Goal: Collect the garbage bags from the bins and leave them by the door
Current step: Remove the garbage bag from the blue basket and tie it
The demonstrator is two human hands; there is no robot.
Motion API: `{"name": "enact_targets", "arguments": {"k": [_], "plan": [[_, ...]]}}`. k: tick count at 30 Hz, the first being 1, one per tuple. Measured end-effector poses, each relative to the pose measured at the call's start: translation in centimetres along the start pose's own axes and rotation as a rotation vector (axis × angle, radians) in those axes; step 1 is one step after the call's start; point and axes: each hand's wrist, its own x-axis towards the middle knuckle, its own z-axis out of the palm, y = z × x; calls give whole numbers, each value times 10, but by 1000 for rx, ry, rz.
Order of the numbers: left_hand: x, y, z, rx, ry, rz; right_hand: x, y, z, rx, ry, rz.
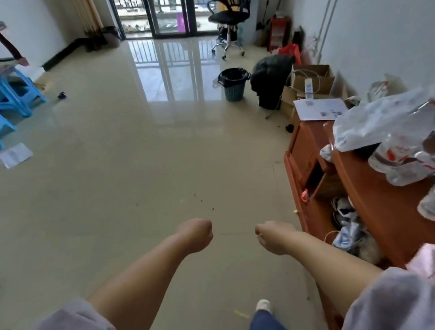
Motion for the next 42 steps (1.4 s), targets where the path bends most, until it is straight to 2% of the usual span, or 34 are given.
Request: {"name": "enact_targets", "arguments": {"k": [6, 14, 22, 29, 42], "plan": [[153, -4, -66, -30, 13, -19, 133, 70, -76, 11, -25, 4], [326, -3, -175, -247, 72, -90, 295, 154, -220, -15, -21, 18], [493, -65, -268, -227, 72, -120, 480, 162, -318, -38, -14, -43], [637, -133, -392, -180, 100, -110, 625, 154, -433, 48, 18, -4], [919, -166, -539, -186, 60, -33, 879, 225, -594, 10, -30, 56]]}}
